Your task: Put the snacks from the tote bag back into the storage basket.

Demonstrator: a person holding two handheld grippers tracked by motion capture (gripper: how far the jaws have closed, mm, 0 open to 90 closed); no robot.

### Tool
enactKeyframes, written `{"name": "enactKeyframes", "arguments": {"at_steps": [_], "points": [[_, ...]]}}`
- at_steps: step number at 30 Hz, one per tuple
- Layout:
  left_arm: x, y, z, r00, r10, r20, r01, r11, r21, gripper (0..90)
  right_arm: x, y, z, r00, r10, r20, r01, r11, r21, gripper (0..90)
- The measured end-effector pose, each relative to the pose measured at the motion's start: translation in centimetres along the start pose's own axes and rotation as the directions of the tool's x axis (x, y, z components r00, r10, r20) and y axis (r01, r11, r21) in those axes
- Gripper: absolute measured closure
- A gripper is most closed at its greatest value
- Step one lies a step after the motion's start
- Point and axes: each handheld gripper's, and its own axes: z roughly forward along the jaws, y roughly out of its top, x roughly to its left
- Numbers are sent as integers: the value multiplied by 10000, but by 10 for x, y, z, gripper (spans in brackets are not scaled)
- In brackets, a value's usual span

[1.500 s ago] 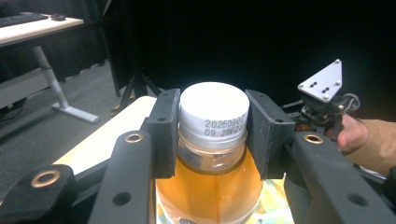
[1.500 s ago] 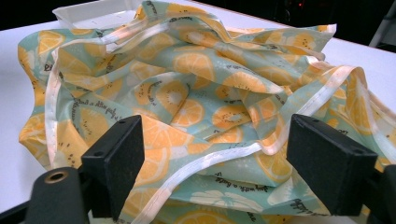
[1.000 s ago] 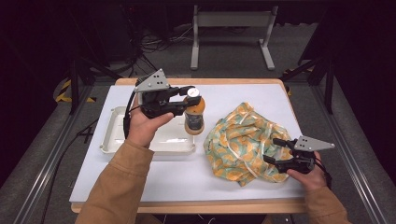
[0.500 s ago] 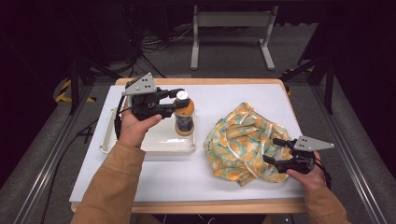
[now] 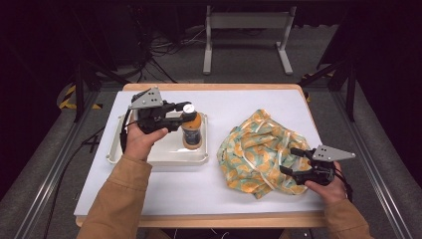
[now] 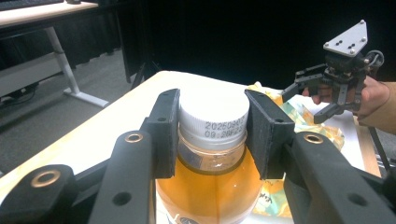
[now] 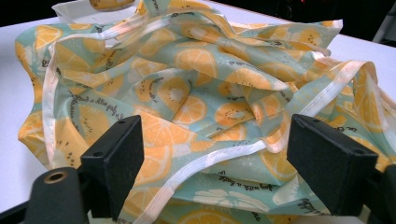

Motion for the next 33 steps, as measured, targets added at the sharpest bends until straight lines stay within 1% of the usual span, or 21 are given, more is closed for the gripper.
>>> {"name": "enactKeyframes", "arguments": {"at_steps": [2,3,5,6,12,15,18,20,21,23,24,26,28,29,30,31,32,33], "points": [[0,0,0,10000,0,0,0,10000,0,583,0,0,0,10000,1,2,-1,10000,2,195],[1,-2,0,10000,17,32,-17,10000,68,583,0,0,0,10000,1,2,-1,10000,2,195],[1,-6,1,10000,-23,45,23,10000,67,583,0,0,1,10000,-7,-2,7,10000,18,195],[2,-9,1,10000,39,35,-39,10000,58,583,1,0,1,10000,-2,-12,2,10000,34,194],[4,-18,2,9999,57,83,-58,9999,87,583,1,0,1,10000,4,-26,-4,10000,54,194],[5,-23,3,9999,-9,115,7,9999,154,583,1,0,2,10000,-4,-32,5,10000,80,193],[6,-27,5,10000,21,78,-22,9998,215,583,1,0,2,10000,-15,-44,15,10000,88,193],[6,-30,6,9999,-63,103,61,9998,206,583,1,0,3,10000,-6,-50,6,10000,89,193],[6,-31,6,9999,-8,122,5,9998,216,583,1,0,3,10000,-8,-53,8,10000,94,193],[6,-34,7,9999,-22,147,18,9997,251,583,1,-1,3,10000,-1,-65,2,10000,94,193],[5,-35,8,9998,-90,180,85,9996,253,583,1,-1,3,10000,-4,-58,5,10000,100,193],[6,-38,9,9998,-26,221,20,9996,269,583,1,-1,2,10000,14,-57,-13,9999,101,193],[5,-40,10,9996,-116,256,109,9996,278,583,1,-1,2,10000,14,-65,-13,9999,101,193],[6,-41,11,9997,-53,254,45,9995,299,583,1,-1,3,10000,11,-69,-10,9999,102,192],[5,-42,11,9996,-132,265,125,9996,269,583,1,-1,3,10000,29,-81,-29,10000,93,192],[6,-42,11,9996,-53,288,44,9995,298,583,1,-1,3,10000,15,-89,-14,9999,99,192],[5,-44,12,9993,-149,329,139,9994,308,583,1,-1,3,10000,22,-84,-21,9999,112,191],[5,-44,12,9993,-149,329,139,9994,308,583,1,-1,3,10000,22,-84,-21,9999,112,191]]}}
